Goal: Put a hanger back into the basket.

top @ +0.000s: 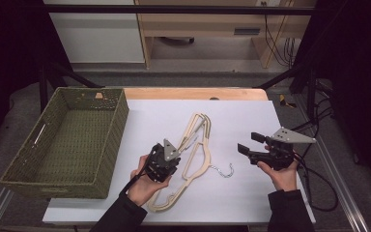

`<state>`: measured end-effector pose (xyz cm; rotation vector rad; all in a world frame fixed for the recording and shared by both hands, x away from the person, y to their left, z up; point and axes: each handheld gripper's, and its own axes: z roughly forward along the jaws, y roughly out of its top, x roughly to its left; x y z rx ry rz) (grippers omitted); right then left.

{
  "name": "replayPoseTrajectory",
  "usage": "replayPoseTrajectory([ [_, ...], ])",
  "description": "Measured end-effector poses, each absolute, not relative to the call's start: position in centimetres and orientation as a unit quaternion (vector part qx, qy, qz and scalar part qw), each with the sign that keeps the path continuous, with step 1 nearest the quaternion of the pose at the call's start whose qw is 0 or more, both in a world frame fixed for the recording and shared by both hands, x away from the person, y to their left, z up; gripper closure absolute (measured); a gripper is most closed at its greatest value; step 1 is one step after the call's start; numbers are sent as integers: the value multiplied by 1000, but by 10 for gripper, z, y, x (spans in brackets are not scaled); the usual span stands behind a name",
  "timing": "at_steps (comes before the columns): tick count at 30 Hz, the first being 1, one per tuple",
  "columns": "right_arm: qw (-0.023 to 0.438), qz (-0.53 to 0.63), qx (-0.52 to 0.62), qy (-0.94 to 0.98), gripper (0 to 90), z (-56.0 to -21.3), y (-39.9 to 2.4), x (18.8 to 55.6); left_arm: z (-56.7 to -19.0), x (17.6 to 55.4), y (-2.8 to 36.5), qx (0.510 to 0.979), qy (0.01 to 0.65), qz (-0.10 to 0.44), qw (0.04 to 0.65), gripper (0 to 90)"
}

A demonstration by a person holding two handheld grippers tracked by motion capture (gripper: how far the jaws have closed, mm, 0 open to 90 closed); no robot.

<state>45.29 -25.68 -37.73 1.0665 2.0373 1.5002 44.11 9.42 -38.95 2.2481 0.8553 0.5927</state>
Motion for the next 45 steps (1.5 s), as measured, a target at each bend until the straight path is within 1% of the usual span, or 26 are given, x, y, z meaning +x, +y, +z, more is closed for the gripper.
replayPoseTrajectory([
  [2, 196, 535, 387, 725, 227, -381, -258, 454, -388, 443, 102, 852, 336, 230, 330, 836],
  [5, 195, 535, 385, 726, 215, -383, -260, 454, -387, 445, 112, 843, 348, 234, 337, 846],
  [9, 190, 533, 388, 728, 206, -386, -260, 455, -387, 448, 124, 828, 365, 220, 365, 855],
  [13, 187, 532, 387, 730, 200, -387, -259, 455, -383, 446, 135, 826, 362, 226, 368, 856],
  [17, 184, 532, 383, 732, 190, -388, -258, 454, -374, 439, 144, 814, 360, 218, 401, 857],
  [18, 184, 532, 385, 731, 179, -388, -257, 454, -368, 435, 147, 811, 352, 221, 412, 857],
  [27, 185, 531, 385, 732, 137, -388, -254, 454, -340, 422, 163, 812, 315, 223, 438, 857],
  [35, 190, 530, 388, 729, 119, -387, -255, 453, -300, 409, 195, 790, 310, 239, 472, 856],
  [39, 192, 530, 389, 729, 115, -387, -255, 453, -280, 406, 210, 789, 306, 253, 469, 857],
  [45, 196, 530, 386, 729, 103, -386, -255, 452, -251, 411, 230, 798, 299, 252, 459, 857],
])
